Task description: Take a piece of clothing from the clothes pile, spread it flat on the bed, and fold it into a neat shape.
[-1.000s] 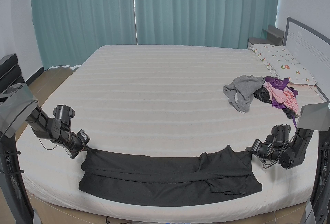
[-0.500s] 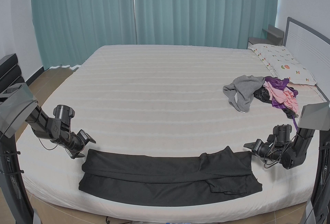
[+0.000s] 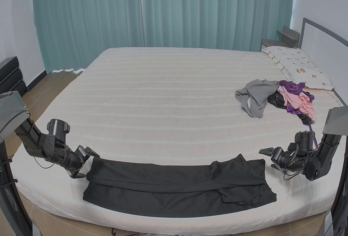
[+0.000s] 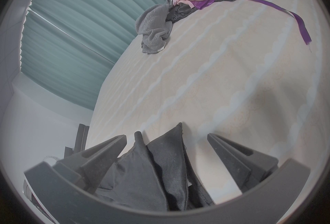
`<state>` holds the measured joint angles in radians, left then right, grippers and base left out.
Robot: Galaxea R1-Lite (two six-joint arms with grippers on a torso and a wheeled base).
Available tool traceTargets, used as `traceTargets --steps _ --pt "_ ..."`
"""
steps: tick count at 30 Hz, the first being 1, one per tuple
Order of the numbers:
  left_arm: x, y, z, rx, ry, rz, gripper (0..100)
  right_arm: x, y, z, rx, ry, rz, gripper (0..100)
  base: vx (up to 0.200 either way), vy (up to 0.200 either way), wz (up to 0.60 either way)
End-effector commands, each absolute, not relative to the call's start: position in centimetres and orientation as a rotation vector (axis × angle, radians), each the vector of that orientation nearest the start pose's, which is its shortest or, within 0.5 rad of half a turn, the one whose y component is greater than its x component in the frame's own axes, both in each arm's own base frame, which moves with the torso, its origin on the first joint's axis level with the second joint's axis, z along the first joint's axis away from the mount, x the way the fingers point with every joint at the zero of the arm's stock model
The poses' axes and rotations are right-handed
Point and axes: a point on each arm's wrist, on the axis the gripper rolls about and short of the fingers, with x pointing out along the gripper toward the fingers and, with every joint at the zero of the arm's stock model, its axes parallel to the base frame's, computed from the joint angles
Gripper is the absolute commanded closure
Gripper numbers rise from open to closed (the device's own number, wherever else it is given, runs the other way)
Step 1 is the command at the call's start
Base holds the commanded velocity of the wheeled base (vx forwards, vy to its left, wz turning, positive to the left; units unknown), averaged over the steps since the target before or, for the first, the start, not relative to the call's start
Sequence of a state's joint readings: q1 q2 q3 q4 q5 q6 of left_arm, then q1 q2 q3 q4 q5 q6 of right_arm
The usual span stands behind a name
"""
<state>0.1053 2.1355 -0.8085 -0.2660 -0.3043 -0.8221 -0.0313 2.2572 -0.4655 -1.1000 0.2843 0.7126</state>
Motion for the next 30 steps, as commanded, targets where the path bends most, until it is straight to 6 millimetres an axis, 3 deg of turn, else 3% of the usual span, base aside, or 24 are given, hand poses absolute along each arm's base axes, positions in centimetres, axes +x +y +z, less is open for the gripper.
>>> traceTargets --steps 1,4,16,17,23,30 --pt "30.0 2.5 1.5 -0.943 1.064 0.245 0 29.9 -0.1 -1.5 0.795 0.746 -0.008 0 0.000 0.000 0.00" --pt "28.8 2.3 1.4 -0.937 1.072 0.240 0 29.9 -0.1 -1.7 0.797 0.754 -0.012 0 0.000 0.000 0.00" --pt "28.7 1.1 0.9 -0.893 1.021 0.206 0 29.6 0.2 -1.7 0.804 0.767 -0.010 0 0.000 0.000 0.00" --pt "28.7 0.9 0.9 -0.889 1.024 0.203 100 29.6 0.2 -1.7 0.804 0.766 -0.009 0 0.000 0.000 0.00" --pt "28.8 0.9 0.9 -0.883 1.020 0.211 100 29.4 0.2 -0.4 0.803 0.739 0.000 0 0.000 0.000 0.00" --pt "29.2 1.0 2.0 -0.874 0.954 0.243 100 27.4 2.4 4.1 0.814 0.800 0.043 0 0.000 0.000 0.00"
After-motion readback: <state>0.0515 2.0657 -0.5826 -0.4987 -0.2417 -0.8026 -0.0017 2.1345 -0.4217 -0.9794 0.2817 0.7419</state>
